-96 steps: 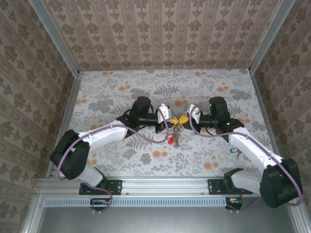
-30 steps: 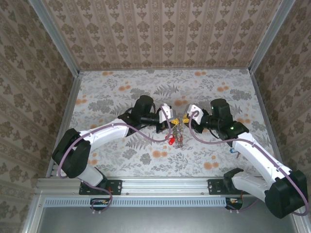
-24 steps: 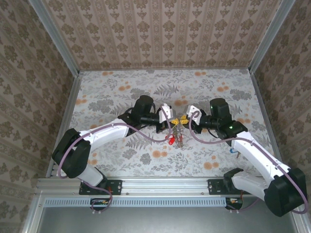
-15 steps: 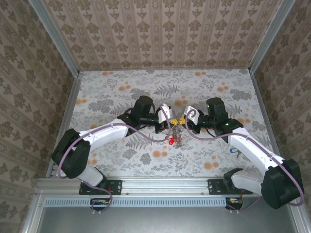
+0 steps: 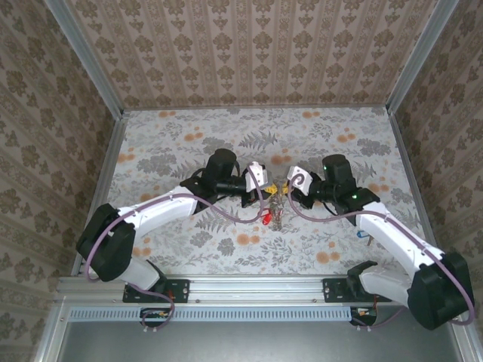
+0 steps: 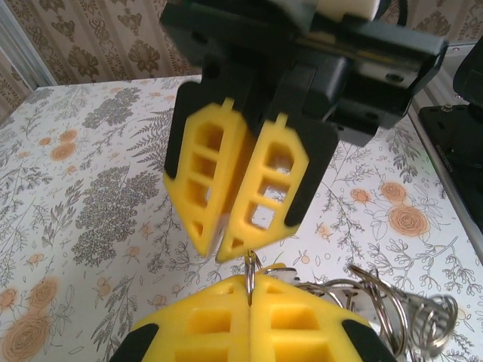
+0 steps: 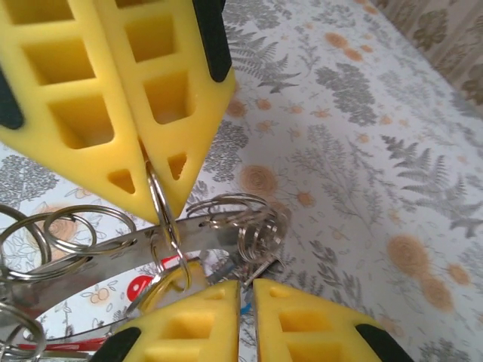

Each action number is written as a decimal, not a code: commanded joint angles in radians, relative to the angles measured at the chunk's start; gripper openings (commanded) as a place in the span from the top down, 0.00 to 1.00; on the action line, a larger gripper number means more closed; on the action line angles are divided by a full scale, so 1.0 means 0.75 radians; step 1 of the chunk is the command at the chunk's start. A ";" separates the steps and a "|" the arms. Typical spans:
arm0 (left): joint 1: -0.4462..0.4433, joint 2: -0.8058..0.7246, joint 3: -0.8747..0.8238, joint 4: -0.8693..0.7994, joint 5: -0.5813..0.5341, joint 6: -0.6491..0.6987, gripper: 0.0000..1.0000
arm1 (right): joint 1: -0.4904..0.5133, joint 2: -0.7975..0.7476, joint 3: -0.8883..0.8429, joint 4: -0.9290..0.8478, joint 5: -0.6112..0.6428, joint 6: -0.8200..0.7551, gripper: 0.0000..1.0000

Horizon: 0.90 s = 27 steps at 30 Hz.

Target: Put the keys on the keyring

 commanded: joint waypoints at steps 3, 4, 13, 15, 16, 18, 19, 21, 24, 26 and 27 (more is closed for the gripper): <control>-0.015 -0.041 0.038 0.000 0.008 0.026 1.00 | -0.010 -0.112 0.006 -0.060 -0.014 -0.053 0.83; -0.017 -0.040 0.037 -0.001 0.007 0.027 1.00 | -0.011 -0.121 0.016 -0.071 -0.078 -0.053 0.82; -0.023 -0.040 0.048 -0.002 0.008 0.028 1.00 | -0.013 0.001 0.079 -0.044 -0.302 -0.046 0.79; -0.025 -0.043 0.046 -0.001 0.005 0.028 1.00 | -0.013 0.018 0.082 -0.040 -0.301 -0.061 0.79; -0.024 -0.046 0.044 -0.002 0.005 0.028 1.00 | -0.013 0.025 0.082 -0.025 -0.289 -0.059 0.79; -0.025 -0.046 0.044 -0.003 0.006 0.030 1.00 | -0.013 0.039 0.082 -0.017 -0.286 -0.060 0.79; -0.025 -0.048 0.043 -0.003 0.007 0.032 1.00 | -0.013 0.048 0.087 -0.024 -0.290 -0.067 0.79; -0.025 -0.048 0.042 -0.003 0.008 0.032 1.00 | -0.013 0.065 0.095 -0.030 -0.293 -0.072 0.81; -0.025 -0.046 0.039 0.007 0.017 0.036 1.00 | -0.013 0.089 0.104 -0.034 -0.304 -0.077 0.82; -0.022 -0.048 0.037 0.010 0.018 0.038 1.00 | -0.011 0.108 0.115 -0.060 -0.314 -0.093 0.83; -0.023 -0.048 0.037 0.011 0.014 0.038 1.00 | -0.013 0.116 0.126 -0.081 -0.318 -0.105 0.84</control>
